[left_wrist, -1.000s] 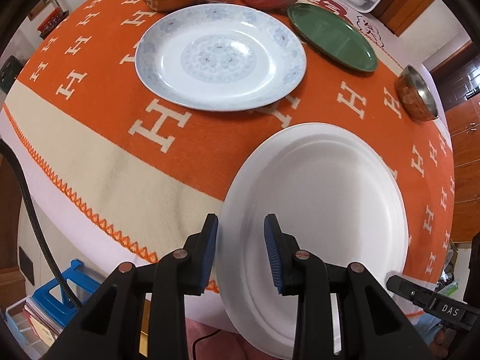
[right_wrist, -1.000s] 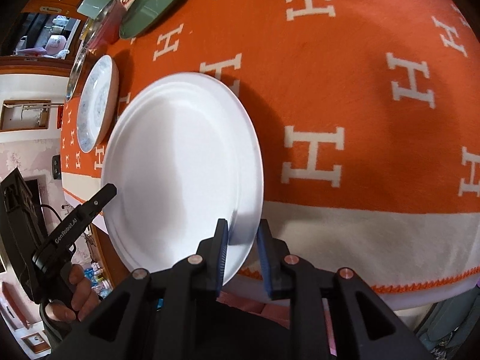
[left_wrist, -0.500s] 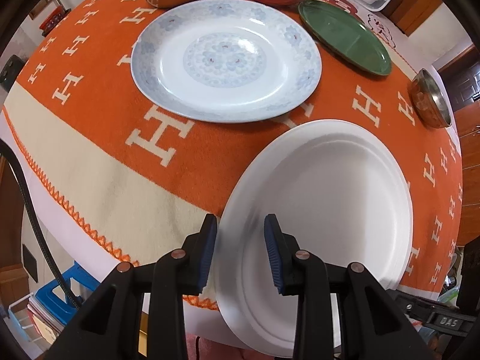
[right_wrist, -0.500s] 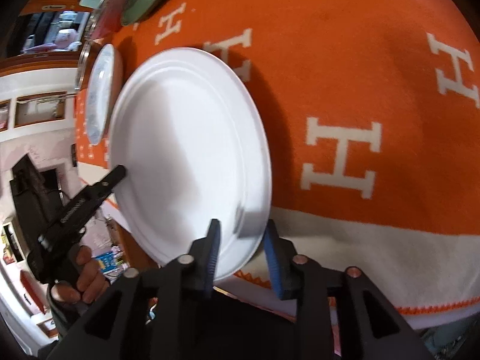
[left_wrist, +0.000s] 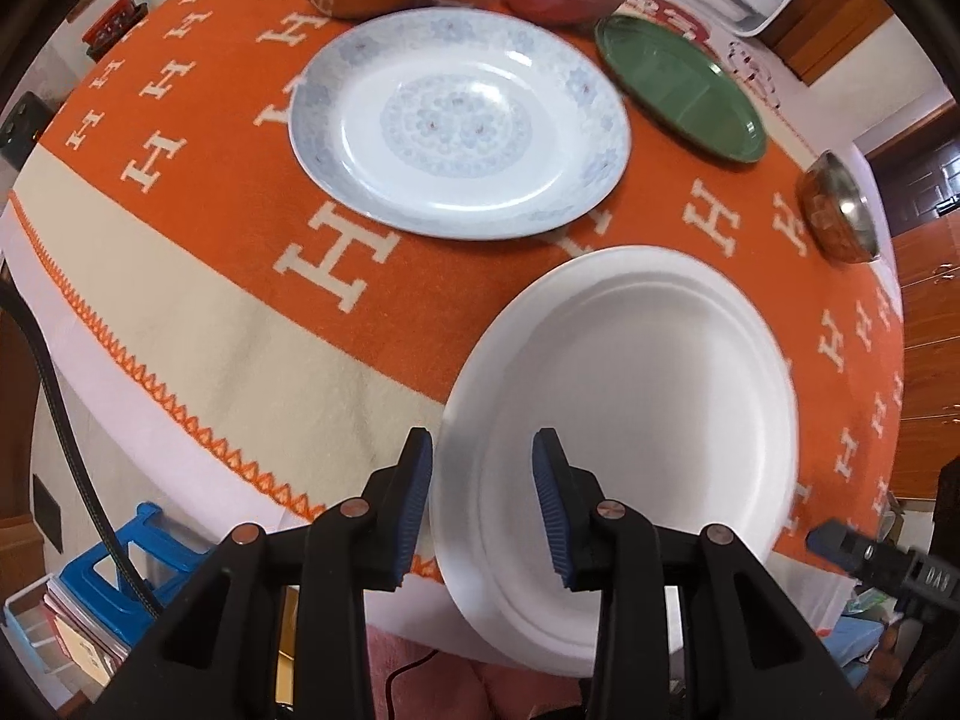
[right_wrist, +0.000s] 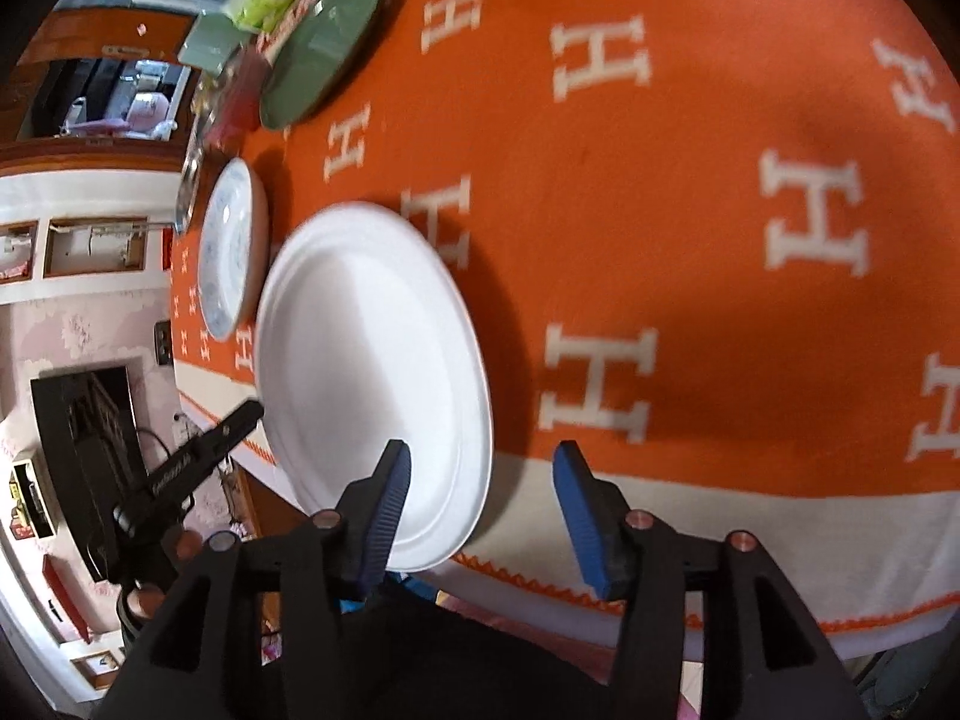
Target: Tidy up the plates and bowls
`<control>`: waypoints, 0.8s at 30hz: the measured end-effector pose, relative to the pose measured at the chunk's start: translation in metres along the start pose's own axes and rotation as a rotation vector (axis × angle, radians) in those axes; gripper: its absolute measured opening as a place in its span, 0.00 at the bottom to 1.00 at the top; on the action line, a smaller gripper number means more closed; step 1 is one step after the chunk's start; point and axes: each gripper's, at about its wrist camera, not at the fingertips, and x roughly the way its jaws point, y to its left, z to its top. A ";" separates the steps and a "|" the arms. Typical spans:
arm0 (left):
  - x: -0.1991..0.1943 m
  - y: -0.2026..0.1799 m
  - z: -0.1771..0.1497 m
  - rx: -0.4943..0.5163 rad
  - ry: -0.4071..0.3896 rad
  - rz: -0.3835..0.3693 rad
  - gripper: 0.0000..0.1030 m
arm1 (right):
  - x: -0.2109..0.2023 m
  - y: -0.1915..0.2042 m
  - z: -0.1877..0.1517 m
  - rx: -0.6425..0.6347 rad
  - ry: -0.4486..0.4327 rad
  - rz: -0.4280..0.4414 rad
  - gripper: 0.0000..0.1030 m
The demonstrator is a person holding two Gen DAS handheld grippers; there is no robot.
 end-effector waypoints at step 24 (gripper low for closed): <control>-0.121 0.023 0.001 0.087 -0.413 -0.022 0.65 | -0.063 0.114 -0.025 -0.433 -0.587 -0.077 0.54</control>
